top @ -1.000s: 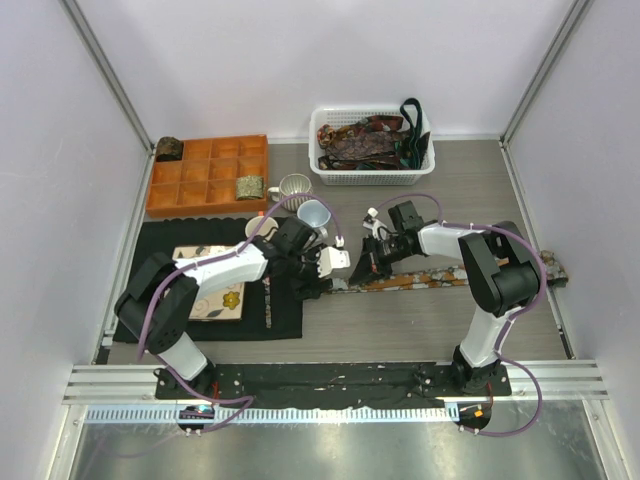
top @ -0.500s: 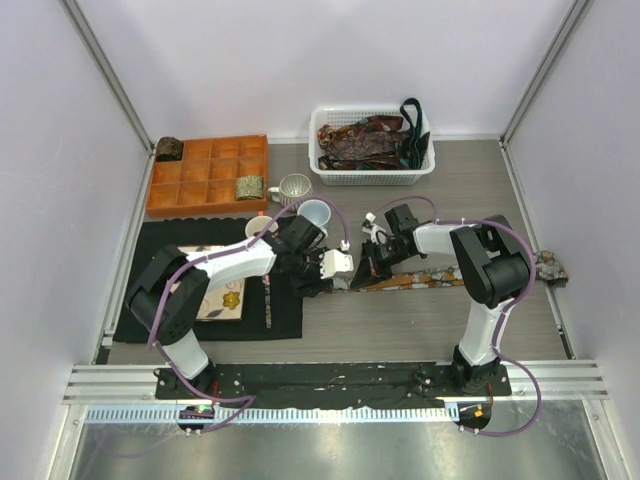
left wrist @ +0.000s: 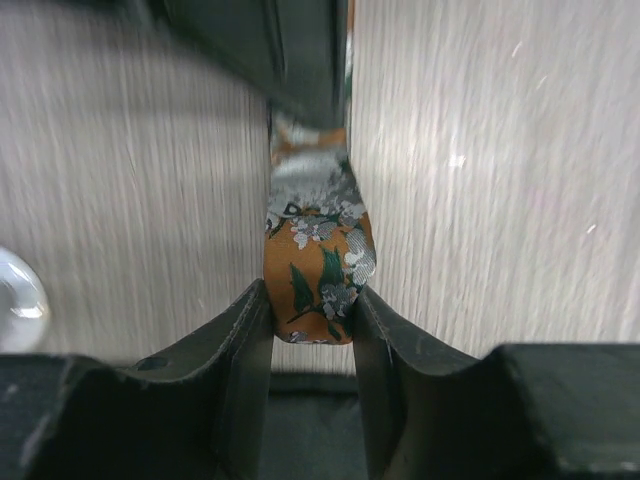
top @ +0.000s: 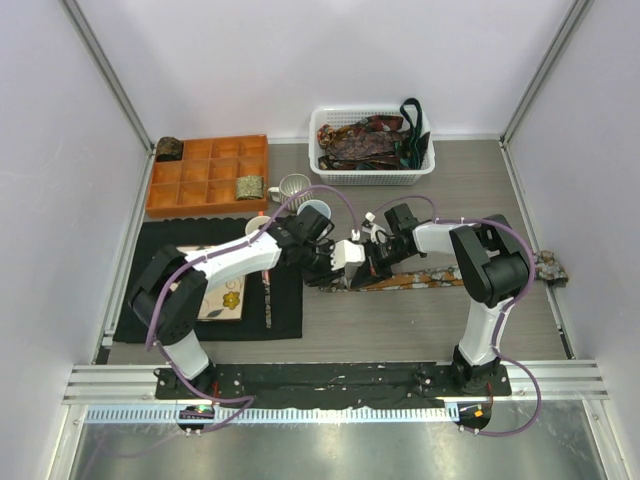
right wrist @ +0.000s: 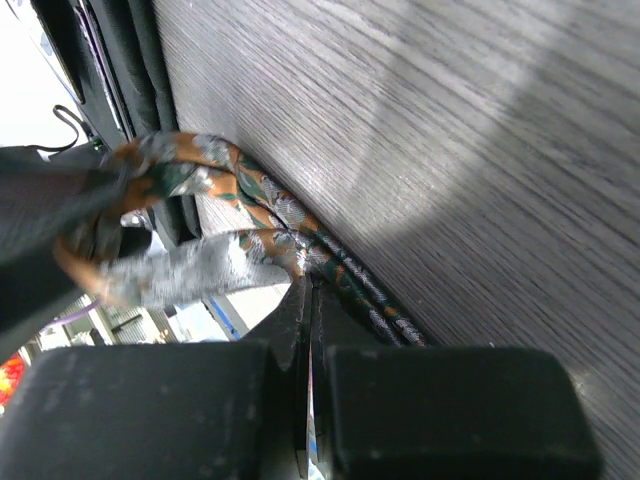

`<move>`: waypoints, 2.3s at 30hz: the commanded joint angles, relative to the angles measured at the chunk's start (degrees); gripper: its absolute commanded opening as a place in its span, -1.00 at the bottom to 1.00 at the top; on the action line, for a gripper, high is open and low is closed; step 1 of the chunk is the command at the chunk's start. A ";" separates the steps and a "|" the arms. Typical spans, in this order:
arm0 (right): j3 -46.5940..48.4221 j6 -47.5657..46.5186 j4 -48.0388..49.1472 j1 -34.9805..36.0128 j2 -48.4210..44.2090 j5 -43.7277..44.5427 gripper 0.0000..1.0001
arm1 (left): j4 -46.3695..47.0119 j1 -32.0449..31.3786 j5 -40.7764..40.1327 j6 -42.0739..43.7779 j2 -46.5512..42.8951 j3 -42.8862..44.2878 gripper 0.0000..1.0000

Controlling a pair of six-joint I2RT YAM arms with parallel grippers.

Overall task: Roll the ties
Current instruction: Roll the tie at the center of the board.

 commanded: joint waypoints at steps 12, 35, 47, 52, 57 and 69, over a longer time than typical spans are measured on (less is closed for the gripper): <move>1.85 -1.48 -1.46 0.21 -1.90 0.92 -0.95 | 3.87 -3.98 0.60 -6.55 8.48 8.92 -0.20; 0.27 -2.71 -4.11 -1.99 -9.11 -8.92 -0.08 | 2.28 -3.98 0.86 -4.17 10.50 8.39 -0.17; 0.63 -3.06 -1.29 -1.99 -4.10 -8.22 -0.27 | 2.37 -4.07 1.39 -4.44 12.52 10.06 -0.17; 0.54 -4.47 -2.60 -2.25 -4.10 -7.25 -0.73 | 1.67 -3.98 1.39 -4.35 12.87 10.68 -0.15; 0.36 -7.54 -5.59 -3.48 -3.13 -5.67 -0.99 | 1.31 -3.28 0.77 -4.44 10.34 9.10 0.00; 0.71 -8.34 -6.30 -5.07 -1.38 -1.71 -0.99 | 3.60 -1.08 0.42 -3.21 4.00 2.86 0.24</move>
